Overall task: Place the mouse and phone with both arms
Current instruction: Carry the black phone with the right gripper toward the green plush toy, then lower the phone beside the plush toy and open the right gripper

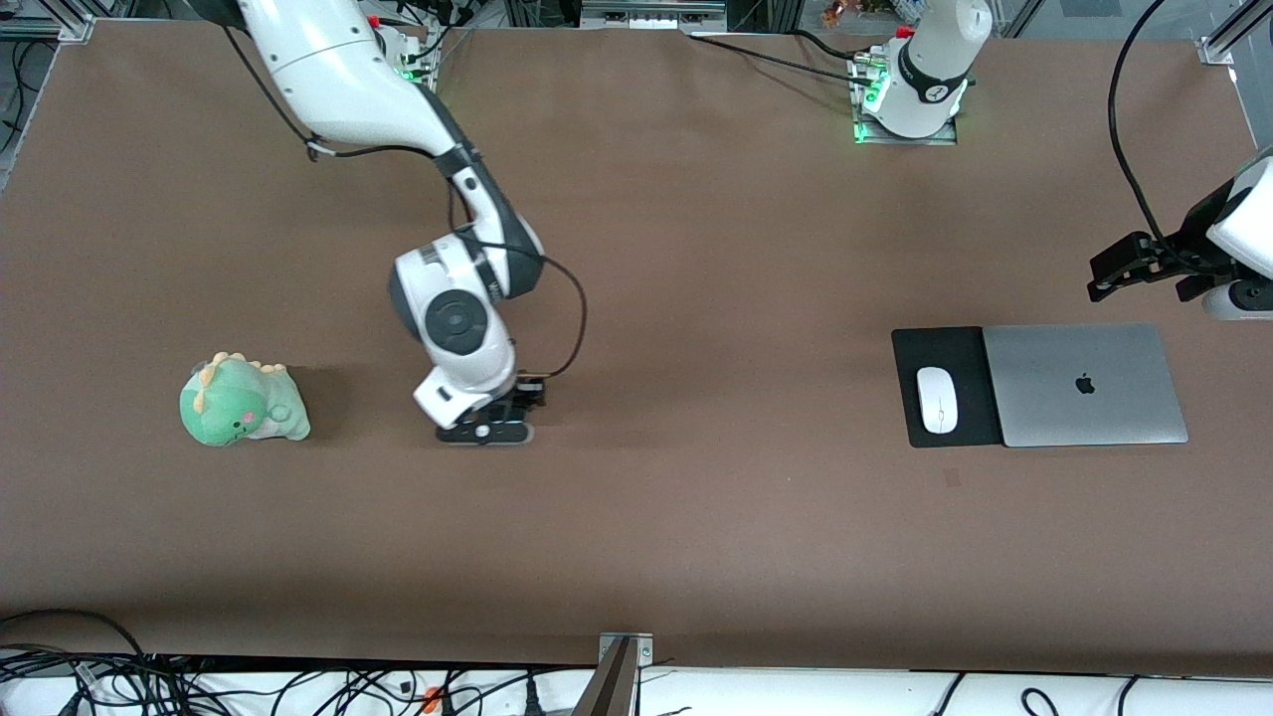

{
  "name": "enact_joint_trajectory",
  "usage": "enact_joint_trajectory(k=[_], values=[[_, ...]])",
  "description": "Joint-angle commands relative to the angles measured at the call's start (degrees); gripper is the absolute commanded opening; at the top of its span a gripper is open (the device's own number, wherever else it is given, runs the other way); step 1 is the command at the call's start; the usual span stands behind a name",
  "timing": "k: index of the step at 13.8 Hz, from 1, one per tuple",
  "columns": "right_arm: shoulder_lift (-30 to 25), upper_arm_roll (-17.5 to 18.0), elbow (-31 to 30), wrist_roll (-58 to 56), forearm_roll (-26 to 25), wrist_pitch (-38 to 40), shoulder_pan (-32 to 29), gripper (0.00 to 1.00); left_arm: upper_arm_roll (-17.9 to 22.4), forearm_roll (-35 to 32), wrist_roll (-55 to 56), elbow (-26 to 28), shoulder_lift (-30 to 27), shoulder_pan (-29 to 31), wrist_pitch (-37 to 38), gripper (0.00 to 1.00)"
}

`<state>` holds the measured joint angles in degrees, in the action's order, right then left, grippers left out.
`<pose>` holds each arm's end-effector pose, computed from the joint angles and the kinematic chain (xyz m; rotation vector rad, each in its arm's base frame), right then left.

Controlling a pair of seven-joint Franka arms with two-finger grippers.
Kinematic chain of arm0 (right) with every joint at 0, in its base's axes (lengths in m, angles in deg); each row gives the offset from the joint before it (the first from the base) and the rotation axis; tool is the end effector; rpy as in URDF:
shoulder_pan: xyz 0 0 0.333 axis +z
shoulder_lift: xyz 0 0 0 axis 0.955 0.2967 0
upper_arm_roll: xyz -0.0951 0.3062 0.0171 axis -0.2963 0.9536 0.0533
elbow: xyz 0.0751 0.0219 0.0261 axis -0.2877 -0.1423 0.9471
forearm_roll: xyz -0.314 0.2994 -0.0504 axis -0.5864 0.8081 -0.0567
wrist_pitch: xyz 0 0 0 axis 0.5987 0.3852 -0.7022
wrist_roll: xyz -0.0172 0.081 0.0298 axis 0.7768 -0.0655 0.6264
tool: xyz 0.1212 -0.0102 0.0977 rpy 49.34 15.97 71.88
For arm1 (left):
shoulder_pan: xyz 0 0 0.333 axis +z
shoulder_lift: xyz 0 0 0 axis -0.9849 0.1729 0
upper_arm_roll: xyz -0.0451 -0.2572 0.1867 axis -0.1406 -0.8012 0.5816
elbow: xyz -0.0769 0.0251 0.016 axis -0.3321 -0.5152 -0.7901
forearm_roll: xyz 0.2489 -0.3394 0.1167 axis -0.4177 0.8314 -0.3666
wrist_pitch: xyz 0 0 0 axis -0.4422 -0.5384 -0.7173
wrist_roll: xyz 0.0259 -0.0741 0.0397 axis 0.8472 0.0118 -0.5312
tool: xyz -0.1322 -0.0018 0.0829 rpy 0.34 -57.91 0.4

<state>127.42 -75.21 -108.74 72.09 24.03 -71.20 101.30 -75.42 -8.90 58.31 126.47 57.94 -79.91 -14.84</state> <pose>0.6707 0.3117 0.1580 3.0596 0.0484 0.0240 0.6274 0.0131 0.5380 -3.1191 -0.0408 -0.0309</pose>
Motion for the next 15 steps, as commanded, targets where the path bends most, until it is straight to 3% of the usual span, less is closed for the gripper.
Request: enact_joint_trajectory(k=[1, 4, 8, 11, 15], values=[[-7.8, 0.8, -10.1, -5.5, 0.8, -2.2, -5.2, 0.00, -0.1, 1.1, -0.7, -1.9, 0.8, 0.3, 0.8, 1.00], [-12.6, 0.4, -20.4, -7.6, 0.8, -10.3, -10.1, 0.00, -0.1, 1.1, -0.7, -1.9, 0.9, 0.3, 0.8, 1.00], [-14.8, -1.3, -34.5, -13.4, 0.8, -29.4, -14.0, 0.00, -0.3, 1.1, -0.7, -1.9, 0.9, 0.2, 0.8, 1.00], [-14.0, -1.4, -38.4, -14.2, 0.8, -35.8, -15.4, 0.00, -0.3, 1.1, -0.7, -1.9, 0.9, 0.3, 0.8, 1.00], [-14.0, -1.4, -38.9, -14.5, 0.8, -36.0, -15.7, 0.00, -0.4, 1.1, -0.7, -1.9, 0.9, 0.2, 0.8, 1.00]])
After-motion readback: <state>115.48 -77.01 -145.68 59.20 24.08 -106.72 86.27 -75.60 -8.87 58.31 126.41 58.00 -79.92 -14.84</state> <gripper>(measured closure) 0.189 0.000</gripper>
